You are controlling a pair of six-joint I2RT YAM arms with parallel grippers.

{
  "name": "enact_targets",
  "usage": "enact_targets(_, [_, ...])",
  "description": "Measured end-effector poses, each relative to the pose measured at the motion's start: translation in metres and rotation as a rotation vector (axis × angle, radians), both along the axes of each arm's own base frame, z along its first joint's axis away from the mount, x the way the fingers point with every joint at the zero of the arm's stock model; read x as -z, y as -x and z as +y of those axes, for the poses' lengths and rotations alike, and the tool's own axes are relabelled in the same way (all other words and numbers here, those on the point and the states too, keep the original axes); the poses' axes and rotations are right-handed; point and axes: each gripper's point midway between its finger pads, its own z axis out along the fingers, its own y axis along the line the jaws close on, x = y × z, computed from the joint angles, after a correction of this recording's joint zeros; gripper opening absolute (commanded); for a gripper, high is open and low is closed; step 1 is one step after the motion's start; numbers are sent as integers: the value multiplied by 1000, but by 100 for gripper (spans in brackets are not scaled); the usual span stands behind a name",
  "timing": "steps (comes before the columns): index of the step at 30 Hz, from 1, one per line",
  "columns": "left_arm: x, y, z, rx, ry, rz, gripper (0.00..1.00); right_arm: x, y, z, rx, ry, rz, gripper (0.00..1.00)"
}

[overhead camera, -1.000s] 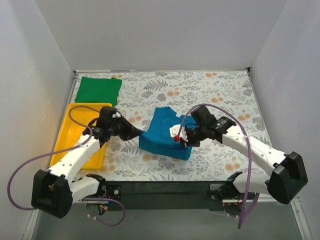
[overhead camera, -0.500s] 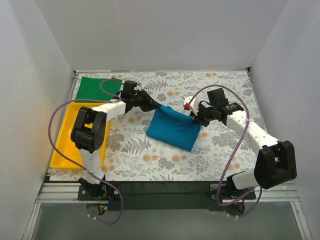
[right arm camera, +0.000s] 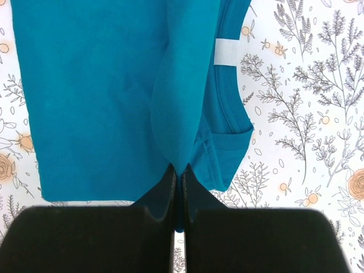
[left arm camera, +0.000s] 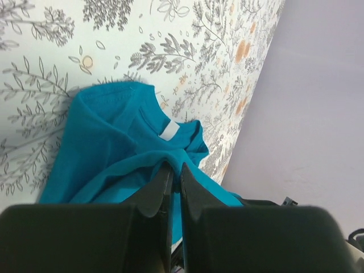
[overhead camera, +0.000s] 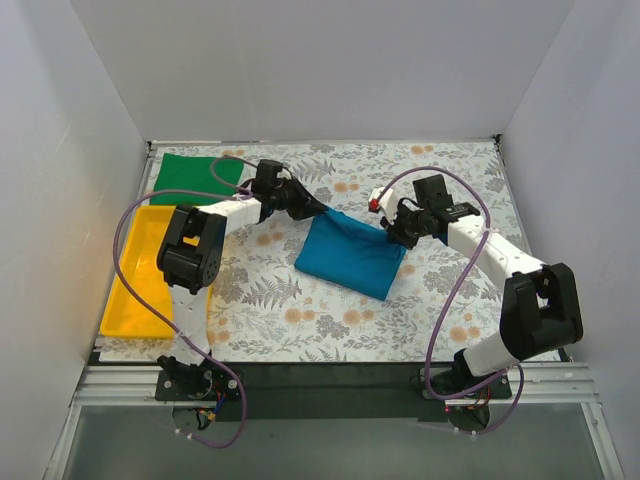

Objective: Fold and stack the t-shirts

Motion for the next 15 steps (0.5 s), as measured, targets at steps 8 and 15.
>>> enact_targets(8, [20,-19,-8,12,-8,12,35,-3,-17,-8,92,1,-34,22])
enact_targets(15, [-4,-54,-6,-15,-86,-133,60,9,-43,-30,307,47,-63,66])
